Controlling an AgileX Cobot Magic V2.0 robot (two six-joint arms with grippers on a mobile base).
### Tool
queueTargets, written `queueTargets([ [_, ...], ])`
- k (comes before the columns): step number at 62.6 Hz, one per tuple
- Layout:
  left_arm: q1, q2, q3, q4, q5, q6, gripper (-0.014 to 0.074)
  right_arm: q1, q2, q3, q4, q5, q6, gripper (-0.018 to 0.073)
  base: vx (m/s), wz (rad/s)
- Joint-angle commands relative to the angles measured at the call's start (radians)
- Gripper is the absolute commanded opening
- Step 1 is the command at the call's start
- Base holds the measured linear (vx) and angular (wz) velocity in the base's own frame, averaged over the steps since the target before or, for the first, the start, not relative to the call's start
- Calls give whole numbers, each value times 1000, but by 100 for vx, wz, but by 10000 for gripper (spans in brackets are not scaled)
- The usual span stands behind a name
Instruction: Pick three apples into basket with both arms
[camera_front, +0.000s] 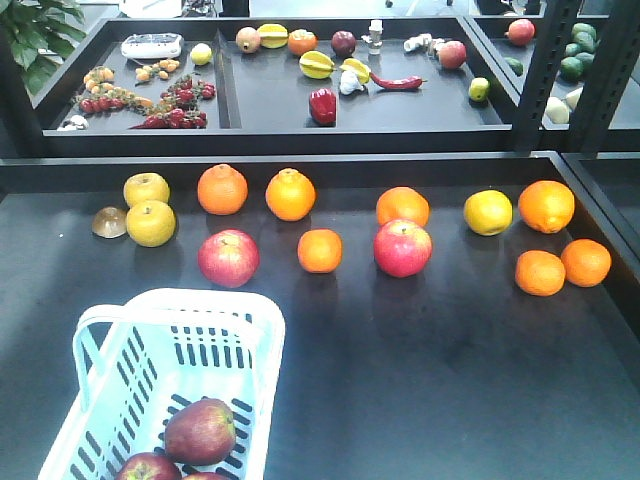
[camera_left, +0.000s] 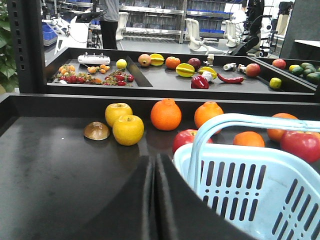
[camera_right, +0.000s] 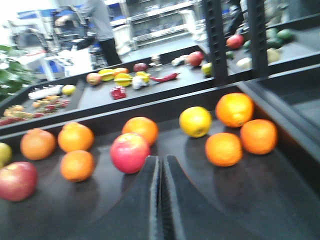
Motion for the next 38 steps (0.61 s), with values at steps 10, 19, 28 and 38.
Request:
queueTargets([
  [10, 0, -12, -25, 1, -80, -1, -6, -9, -13, 15, -57, -81, -9, -5, 0, 0],
  [19, 0, -12, -25, 1, -80, -1, -6, -9, -13, 15, -59, -112, -9, -5, 0, 0],
  [28, 0, -12, -25, 1, -80, -1, -6, -9, -13, 15, -96, -105, -9, -5, 0, 0],
  [38, 0, -12, -25, 1, -80, -1, -6, -9, -13, 15, -123, -105, -9, -5, 0, 0],
])
